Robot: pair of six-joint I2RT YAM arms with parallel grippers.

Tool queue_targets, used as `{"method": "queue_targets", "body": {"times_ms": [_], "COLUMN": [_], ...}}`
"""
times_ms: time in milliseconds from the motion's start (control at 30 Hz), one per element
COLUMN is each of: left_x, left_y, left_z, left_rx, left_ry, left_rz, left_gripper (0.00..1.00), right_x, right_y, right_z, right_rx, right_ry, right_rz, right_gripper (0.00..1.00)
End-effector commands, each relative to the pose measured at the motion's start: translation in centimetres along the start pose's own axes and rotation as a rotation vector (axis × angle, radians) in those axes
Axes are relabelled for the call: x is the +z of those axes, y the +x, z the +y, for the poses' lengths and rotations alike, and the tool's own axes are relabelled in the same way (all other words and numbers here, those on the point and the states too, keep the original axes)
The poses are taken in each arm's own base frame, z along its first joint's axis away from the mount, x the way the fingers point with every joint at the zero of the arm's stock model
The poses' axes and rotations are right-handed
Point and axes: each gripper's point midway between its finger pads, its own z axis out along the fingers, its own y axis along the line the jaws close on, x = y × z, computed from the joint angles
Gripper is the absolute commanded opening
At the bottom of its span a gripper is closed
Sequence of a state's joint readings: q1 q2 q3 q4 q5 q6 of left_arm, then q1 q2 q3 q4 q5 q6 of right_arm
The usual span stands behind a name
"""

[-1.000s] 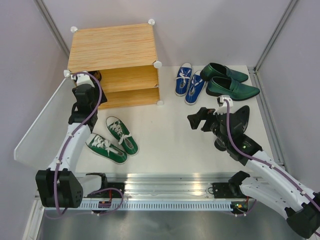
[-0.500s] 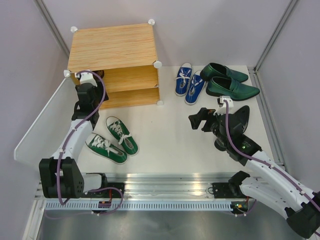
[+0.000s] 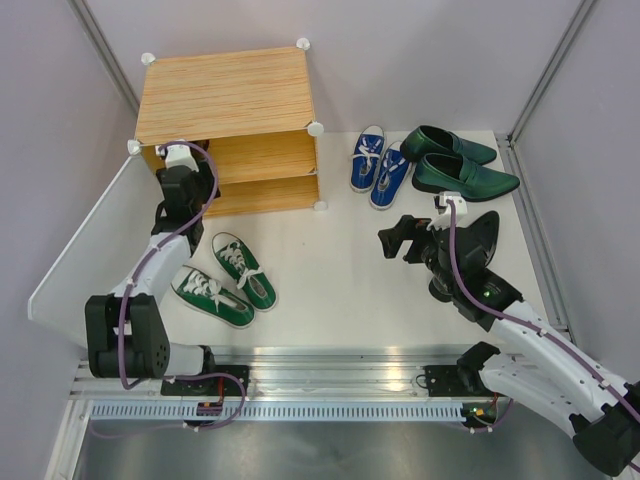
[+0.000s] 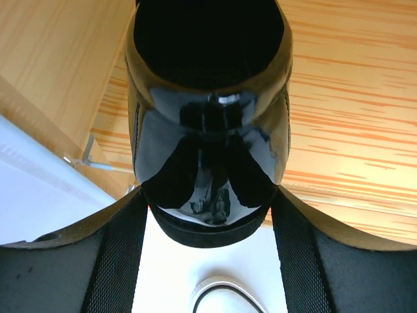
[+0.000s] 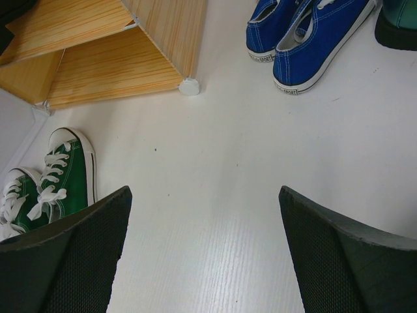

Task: Place and organize the shoes in the shoe cabinet
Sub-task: Adjust the shoe in the shoe cabinet.

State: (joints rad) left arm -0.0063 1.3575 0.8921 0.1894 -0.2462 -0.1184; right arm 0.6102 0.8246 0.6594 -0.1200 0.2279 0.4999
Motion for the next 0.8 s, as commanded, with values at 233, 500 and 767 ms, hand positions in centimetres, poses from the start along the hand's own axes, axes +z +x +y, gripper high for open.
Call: {"method": "queue_targets", "body": {"times_ms": [233, 500, 767], "left_x": [2.5, 2.9, 3.4], "left_y": [-2.2, -2.6, -3.3], "left_z": [1.9, 3.2, 4.5], "left_rx": [-0.020, -0.009, 0.006], "left_ry": [-0.049, -0.072, -0.106], "left_rz": [-0.076, -0.074, -0.073], "left_gripper": [0.02, 0.11, 0.45], "right_x": [0.3, 0.4, 0.5], "right_y": [-0.7, -0.6, -0.4], "right_z": [0.0, 0.0, -0.1], "right_rx": [-0.014, -0.013, -0.018], "right_ry": [0.001, 0.000, 0.003], "right_rz": [-0.031, -0.027, -0.020], "right_gripper": [0.96, 0.96, 0.96]}}
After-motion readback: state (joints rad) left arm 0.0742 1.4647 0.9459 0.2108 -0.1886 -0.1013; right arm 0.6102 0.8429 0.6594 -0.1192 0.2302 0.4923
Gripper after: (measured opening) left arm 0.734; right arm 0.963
